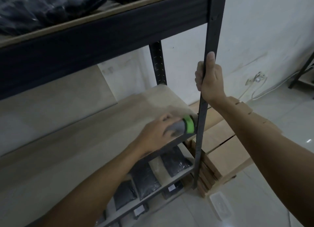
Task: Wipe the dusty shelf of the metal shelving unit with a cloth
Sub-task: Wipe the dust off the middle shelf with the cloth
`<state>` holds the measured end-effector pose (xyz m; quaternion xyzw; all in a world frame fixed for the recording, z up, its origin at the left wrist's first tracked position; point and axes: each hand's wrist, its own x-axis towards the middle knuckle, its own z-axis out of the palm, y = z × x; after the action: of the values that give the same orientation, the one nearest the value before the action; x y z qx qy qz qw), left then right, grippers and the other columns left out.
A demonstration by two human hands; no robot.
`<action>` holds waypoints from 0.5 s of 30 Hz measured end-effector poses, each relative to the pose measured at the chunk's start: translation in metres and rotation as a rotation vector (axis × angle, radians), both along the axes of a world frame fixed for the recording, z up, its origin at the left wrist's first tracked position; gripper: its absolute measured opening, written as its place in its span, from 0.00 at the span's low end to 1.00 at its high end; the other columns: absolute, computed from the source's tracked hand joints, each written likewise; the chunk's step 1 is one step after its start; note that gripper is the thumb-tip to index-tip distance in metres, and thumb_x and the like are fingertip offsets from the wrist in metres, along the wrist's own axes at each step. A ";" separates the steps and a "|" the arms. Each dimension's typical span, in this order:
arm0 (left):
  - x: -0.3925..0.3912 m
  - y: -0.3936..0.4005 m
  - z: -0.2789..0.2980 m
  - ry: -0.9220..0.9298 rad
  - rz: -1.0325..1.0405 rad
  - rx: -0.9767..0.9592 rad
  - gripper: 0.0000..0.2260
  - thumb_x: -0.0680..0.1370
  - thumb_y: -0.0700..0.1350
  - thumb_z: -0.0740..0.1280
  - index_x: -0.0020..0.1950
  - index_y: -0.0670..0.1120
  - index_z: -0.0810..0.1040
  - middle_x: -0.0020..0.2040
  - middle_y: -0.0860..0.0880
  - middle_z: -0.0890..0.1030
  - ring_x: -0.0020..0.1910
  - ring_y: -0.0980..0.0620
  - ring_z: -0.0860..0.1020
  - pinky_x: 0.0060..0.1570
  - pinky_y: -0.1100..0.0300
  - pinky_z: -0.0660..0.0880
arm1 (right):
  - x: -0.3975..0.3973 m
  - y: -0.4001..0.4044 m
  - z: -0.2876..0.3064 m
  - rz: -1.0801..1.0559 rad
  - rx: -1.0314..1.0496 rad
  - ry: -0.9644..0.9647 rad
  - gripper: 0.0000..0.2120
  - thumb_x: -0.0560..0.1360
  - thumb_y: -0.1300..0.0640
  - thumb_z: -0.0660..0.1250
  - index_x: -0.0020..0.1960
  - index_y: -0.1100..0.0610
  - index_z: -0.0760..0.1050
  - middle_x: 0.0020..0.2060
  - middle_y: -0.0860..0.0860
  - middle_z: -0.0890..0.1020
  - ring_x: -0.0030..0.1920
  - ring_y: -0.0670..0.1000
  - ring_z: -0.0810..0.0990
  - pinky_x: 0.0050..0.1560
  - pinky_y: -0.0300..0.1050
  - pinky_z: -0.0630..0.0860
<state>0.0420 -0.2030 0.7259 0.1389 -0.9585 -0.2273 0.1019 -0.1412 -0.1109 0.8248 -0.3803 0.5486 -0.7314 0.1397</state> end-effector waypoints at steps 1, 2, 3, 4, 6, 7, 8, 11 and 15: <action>-0.007 -0.016 0.006 0.027 0.078 -0.005 0.22 0.84 0.44 0.61 0.78 0.53 0.66 0.69 0.50 0.70 0.60 0.50 0.75 0.62 0.52 0.76 | 0.000 0.000 0.000 -0.004 0.006 0.001 0.36 0.67 0.19 0.52 0.26 0.52 0.59 0.21 0.45 0.61 0.22 0.47 0.57 0.27 0.42 0.54; -0.015 -0.033 0.011 0.044 0.148 -0.029 0.21 0.84 0.44 0.61 0.77 0.51 0.67 0.67 0.49 0.71 0.59 0.48 0.75 0.62 0.50 0.77 | 0.000 0.000 0.000 -0.011 0.016 0.006 0.36 0.67 0.19 0.52 0.27 0.52 0.59 0.21 0.45 0.61 0.22 0.47 0.58 0.27 0.42 0.54; -0.024 -0.050 0.013 0.037 0.202 -0.060 0.21 0.84 0.45 0.61 0.77 0.51 0.68 0.65 0.48 0.71 0.58 0.48 0.75 0.61 0.49 0.77 | 0.000 0.000 0.000 -0.018 0.025 0.013 0.36 0.67 0.19 0.51 0.27 0.53 0.60 0.21 0.45 0.62 0.23 0.46 0.59 0.27 0.42 0.55; -0.030 -0.062 0.012 0.011 0.239 -0.086 0.21 0.84 0.45 0.62 0.77 0.51 0.67 0.64 0.48 0.71 0.59 0.47 0.75 0.60 0.49 0.77 | 0.000 0.000 -0.001 -0.021 0.031 0.019 0.36 0.67 0.19 0.51 0.27 0.52 0.60 0.22 0.44 0.63 0.23 0.45 0.59 0.27 0.41 0.56; -0.035 -0.069 0.003 -0.034 0.246 -0.110 0.21 0.84 0.47 0.62 0.77 0.51 0.67 0.63 0.47 0.72 0.60 0.46 0.75 0.58 0.49 0.76 | 0.000 0.001 -0.002 -0.018 0.029 0.029 0.36 0.67 0.19 0.51 0.27 0.53 0.61 0.22 0.45 0.63 0.23 0.46 0.60 0.27 0.41 0.56; -0.032 -0.065 -0.003 -0.041 0.230 -0.120 0.22 0.84 0.47 0.62 0.78 0.51 0.67 0.64 0.48 0.72 0.60 0.47 0.74 0.59 0.50 0.76 | -0.001 0.001 -0.003 -0.015 0.028 0.034 0.38 0.67 0.19 0.51 0.28 0.55 0.61 0.22 0.47 0.63 0.23 0.46 0.59 0.27 0.42 0.55; -0.028 -0.057 -0.007 -0.032 0.203 -0.129 0.22 0.84 0.46 0.62 0.78 0.51 0.66 0.64 0.48 0.72 0.60 0.49 0.74 0.59 0.51 0.77 | -0.002 0.001 -0.004 -0.014 0.028 0.037 0.40 0.67 0.19 0.51 0.28 0.58 0.61 0.23 0.49 0.63 0.23 0.47 0.59 0.27 0.43 0.55; -0.009 -0.022 -0.013 0.009 0.109 -0.154 0.23 0.84 0.46 0.60 0.79 0.52 0.65 0.66 0.49 0.71 0.57 0.53 0.73 0.55 0.56 0.76 | -0.003 0.003 -0.005 -0.003 0.020 0.050 0.45 0.69 0.20 0.51 0.30 0.66 0.61 0.24 0.53 0.61 0.23 0.49 0.58 0.27 0.45 0.54; 0.019 0.022 -0.011 -0.051 -0.032 -0.082 0.24 0.83 0.43 0.61 0.79 0.54 0.65 0.68 0.51 0.70 0.61 0.55 0.71 0.58 0.60 0.74 | -0.003 0.003 -0.004 0.012 0.005 0.056 0.46 0.69 0.20 0.52 0.30 0.67 0.58 0.25 0.58 0.60 0.24 0.53 0.56 0.27 0.49 0.52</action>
<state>0.0608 -0.1810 0.7146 0.1249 -0.9713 -0.1860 0.0795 -0.1446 -0.1080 0.8212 -0.4035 0.5519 -0.7181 0.1299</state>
